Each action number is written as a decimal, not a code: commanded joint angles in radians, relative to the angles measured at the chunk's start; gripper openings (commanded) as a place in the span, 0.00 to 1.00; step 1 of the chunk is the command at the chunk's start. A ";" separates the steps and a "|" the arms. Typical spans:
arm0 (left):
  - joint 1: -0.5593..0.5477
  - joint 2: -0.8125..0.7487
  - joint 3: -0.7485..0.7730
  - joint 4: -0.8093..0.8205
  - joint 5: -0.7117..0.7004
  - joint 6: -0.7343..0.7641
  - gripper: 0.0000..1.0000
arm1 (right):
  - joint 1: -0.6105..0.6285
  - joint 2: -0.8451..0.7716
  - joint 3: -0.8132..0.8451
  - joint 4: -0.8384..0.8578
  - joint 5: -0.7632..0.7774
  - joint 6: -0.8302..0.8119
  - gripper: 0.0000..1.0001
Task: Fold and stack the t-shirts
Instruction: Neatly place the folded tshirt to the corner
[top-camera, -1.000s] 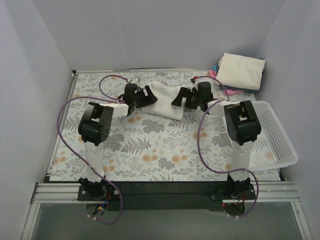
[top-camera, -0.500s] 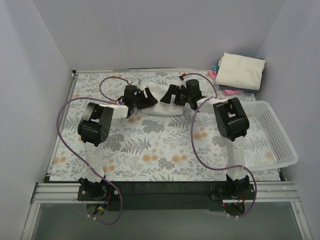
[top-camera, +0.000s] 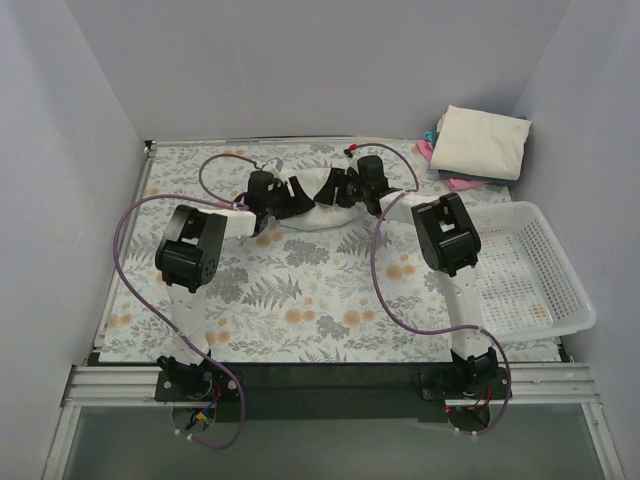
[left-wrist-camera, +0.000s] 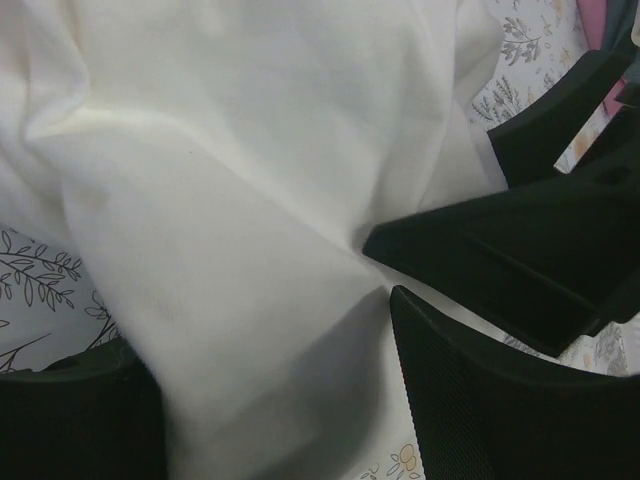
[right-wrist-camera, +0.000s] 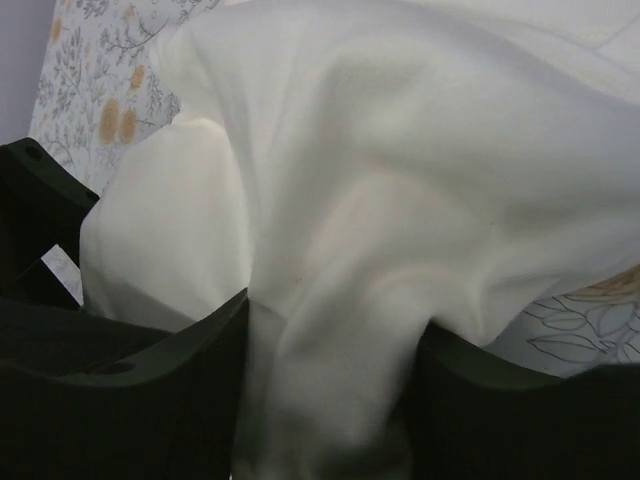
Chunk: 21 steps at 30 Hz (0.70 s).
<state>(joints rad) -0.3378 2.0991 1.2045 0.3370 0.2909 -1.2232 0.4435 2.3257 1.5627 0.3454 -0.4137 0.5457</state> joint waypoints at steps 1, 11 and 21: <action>-0.018 -0.025 -0.011 -0.007 0.045 0.007 0.59 | 0.050 0.078 0.048 -0.123 -0.002 -0.006 0.45; -0.018 -0.080 -0.039 -0.013 0.022 0.014 0.58 | 0.054 0.084 0.086 -0.180 0.055 -0.088 0.01; -0.004 -0.281 -0.140 -0.036 -0.001 0.005 0.58 | -0.077 -0.019 0.246 -0.344 0.165 -0.317 0.01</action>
<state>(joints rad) -0.3382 1.9148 1.0924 0.2932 0.2737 -1.2194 0.4423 2.3680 1.7275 0.0967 -0.3325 0.3546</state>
